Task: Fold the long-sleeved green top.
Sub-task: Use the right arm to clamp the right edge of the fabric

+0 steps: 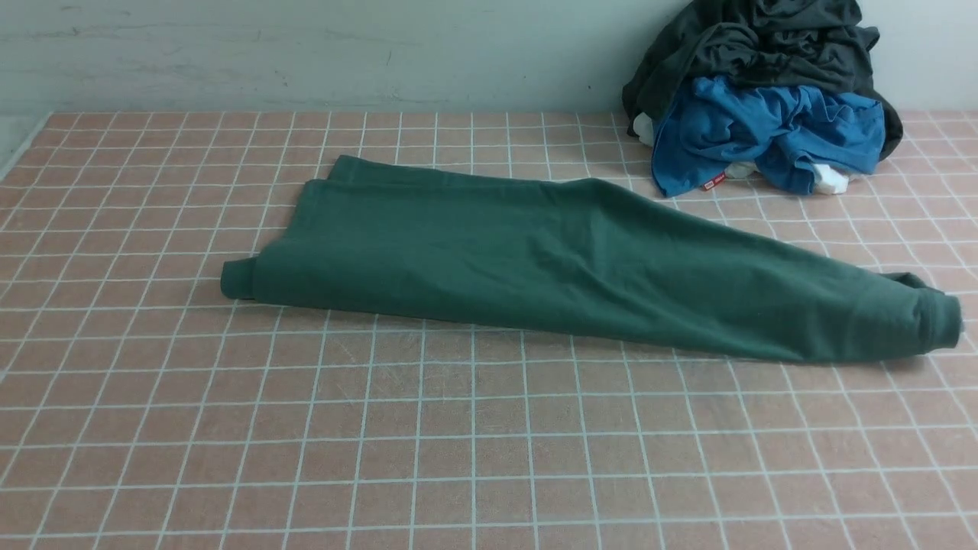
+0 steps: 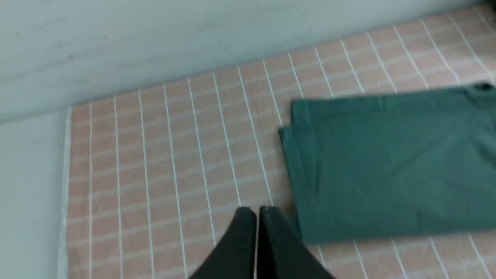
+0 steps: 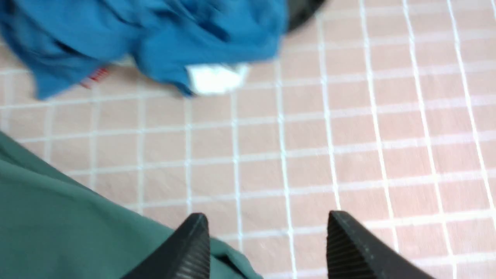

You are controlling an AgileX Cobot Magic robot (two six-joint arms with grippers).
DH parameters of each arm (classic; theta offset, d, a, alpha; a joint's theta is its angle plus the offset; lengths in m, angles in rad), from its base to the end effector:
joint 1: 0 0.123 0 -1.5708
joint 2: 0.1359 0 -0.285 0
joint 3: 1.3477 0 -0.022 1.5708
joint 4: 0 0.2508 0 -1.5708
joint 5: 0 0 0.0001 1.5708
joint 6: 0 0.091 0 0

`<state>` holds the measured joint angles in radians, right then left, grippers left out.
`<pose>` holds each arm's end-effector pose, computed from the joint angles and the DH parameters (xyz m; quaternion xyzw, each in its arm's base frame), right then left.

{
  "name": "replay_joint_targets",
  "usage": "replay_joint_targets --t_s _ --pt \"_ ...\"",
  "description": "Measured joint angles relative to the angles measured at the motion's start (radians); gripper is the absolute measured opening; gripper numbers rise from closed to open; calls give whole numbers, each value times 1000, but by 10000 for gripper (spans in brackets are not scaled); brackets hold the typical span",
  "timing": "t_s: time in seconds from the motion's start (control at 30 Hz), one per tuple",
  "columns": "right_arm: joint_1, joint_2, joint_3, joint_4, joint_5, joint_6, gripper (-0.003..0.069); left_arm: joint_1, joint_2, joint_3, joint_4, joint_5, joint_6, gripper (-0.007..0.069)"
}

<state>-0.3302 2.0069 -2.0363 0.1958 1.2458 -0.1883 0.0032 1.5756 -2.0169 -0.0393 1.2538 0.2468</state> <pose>0.4211 -0.1266 0.3330 0.0790 0.9679 0.0381 0.2356 0.3135 -0.0024 0.4903 0.1128 0.9048 0.0318 0.4094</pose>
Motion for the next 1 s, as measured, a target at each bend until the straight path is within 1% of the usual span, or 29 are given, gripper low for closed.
replay_joint_targets --t_s 0.07,0.1,0.13,0.2,0.23,0.3,0.33,0.43,0.5,0.53,0.6,0.73,0.87,0.97,1.0 --pt "-23 0 79 5 1 3 458 0 -150 237 -4 -50 -2 -3" --pt "-27 2 119 6 1 4 477 0 -222 354 -7 -104 -8 -3" --pt "-28 3 144 8 1 5 495 0 -277 423 -8 -154 -14 -3" --pt "-27 7 231 9 -15 5 540 0 -420 659 -25 -281 -35 -3" --pt "-23 7 268 9 -30 5 554 0 -470 737 -30 -340 -40 -3" --pt "-14 7 322 9 -57 5 570 0 -566 893 -39 -419 -49 -3" --pt "0 7 367 9 -72 5 576 0 -654 995 -43 -475 -62 -3" --pt "38 7 423 4 -106 4 581 0 -775 1138 -50 -544 -81 -3" --pt "74 9 466 -16 -162 4 581 0 -846 1213 -54 -559 -82 -3" --pt "77 11 469 -21 -169 4 581 0 -852 1219 -54 -562 -82 -3" --pt "112 38 492 -57 -247 9 581 0 -908 1279 -54 -574 -81 -3" --pt "125 116 494 -71 -310 45 573 0 -931 1318 -54 -577 -70 -3" --pt "126 135 491 -67 -320 50 508 0 -925 1328 -46 -599 -64 -3" --pt "126 135 487 -64 -321 51 417 1 -910 1329 -27 -616 -64 -3" --pt "126 135 485 -64 -318 51 402 1 -909 1329 -26 -618 -64 -3"
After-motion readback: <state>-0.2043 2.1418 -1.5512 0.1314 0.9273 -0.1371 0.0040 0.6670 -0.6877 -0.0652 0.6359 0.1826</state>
